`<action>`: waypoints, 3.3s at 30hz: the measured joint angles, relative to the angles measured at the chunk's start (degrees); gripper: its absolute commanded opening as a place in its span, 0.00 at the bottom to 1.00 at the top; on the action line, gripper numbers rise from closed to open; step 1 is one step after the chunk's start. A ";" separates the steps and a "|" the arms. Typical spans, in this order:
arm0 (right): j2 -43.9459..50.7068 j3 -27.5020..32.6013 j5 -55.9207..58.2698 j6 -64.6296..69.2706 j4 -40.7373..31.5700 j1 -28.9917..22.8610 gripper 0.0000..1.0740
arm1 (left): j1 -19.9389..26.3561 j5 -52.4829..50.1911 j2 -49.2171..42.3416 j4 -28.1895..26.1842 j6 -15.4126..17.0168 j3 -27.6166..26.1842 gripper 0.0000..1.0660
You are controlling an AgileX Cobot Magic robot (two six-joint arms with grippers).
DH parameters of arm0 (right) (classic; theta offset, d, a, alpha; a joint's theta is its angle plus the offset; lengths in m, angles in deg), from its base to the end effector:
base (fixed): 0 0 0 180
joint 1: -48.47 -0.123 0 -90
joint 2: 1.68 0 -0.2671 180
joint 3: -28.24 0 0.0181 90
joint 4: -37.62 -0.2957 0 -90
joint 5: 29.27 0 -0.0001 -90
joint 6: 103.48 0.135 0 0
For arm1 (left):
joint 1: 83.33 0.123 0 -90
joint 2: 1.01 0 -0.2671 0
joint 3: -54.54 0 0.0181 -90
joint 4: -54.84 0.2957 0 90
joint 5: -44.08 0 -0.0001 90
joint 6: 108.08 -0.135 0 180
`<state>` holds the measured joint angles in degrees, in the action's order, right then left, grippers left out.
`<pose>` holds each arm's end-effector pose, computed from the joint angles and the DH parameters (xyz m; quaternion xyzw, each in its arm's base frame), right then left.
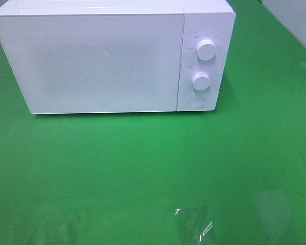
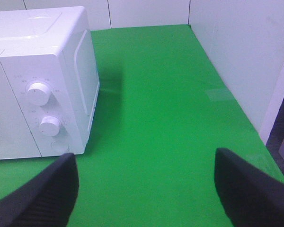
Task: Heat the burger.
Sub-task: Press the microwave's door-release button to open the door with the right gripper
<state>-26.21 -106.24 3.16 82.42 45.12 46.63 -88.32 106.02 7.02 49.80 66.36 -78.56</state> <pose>0.1606 -0.0043 0.3231 0.0065 0.7784 -0.0196 0.6275 0.0860 -0.0180 0.2843 0.0809 0.8474 -0.0413 0.5232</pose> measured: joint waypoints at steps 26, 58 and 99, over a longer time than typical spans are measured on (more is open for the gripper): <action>-32.72 3.67 -36.38 0.11 -1.15 0.00 0.71 | 0.00 0.00 0.00 0.00 0.00 0.00 0.94; -52.83 18.56 -77.81 -11.17 -18.51 -1.20 0.71 | 0.00 0.00 0.00 0.00 0.00 0.00 0.94; -81.82 7.28 -100.10 -23.89 -53.86 -44.86 0.68 | 0.00 0.00 0.00 0.00 0.00 0.00 0.94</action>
<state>-108.03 -98.96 -96.93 58.52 -8.73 1.77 -88.32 106.02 7.02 49.80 66.36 -78.56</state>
